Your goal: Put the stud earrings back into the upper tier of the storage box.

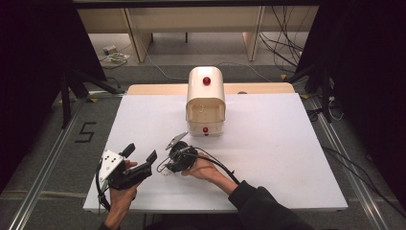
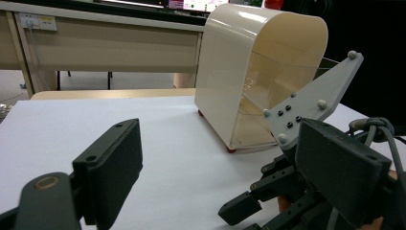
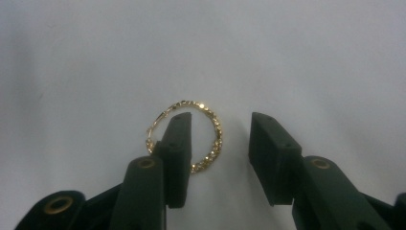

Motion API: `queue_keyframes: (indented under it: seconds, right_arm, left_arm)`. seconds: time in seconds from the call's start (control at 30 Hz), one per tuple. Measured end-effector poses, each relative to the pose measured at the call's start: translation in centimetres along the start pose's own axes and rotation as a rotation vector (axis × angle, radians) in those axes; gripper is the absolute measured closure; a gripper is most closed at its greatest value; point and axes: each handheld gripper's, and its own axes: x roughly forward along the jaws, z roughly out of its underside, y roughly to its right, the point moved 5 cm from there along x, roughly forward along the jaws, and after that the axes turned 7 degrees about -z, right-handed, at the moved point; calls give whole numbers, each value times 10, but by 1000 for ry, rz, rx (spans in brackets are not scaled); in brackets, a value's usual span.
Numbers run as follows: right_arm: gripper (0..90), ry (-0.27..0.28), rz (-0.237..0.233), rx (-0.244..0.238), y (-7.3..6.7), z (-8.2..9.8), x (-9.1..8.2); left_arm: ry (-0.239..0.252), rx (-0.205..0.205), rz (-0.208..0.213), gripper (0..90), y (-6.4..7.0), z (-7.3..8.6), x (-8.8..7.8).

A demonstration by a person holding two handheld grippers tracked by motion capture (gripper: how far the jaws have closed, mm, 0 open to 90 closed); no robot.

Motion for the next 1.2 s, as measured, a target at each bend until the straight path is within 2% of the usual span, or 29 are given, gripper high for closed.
queue_keyframes:
  seconds: [0.13, 0.27, 0.43, 0.67, 0.77, 1.0, 1.2]
  right_arm:
    - [666, -13, 5, -6, -1, 0, 4]
    - [737, -20, 31, -21, -1, 1, 4]
    - [842, -30, 32, -18, -2, 2, 3]
    - [866, -27, 23, -30, -1, 2, 2]
    - [867, 3, 32, -58, -1, 0, -4]
    - [867, 63, 35, -77, -4, -5, -22]
    - [866, 129, 26, -70, -3, -6, -41]
  left_arm:
    - [1, 0, -1, 156, 0, 0, 0]
    - [1, 0, -1, 156, 0, 0, 0]
    - [0, -1, -2, 156, 0, 0, 0]
    - [1, 0, -2, 156, 0, 0, 0]
    - [0, 1, -2, 157, 0, 0, 0]
    - [0, 2, -7, 157, 0, 0, 0]
    - [0, 3, -8, 156, -1, 0, 0]
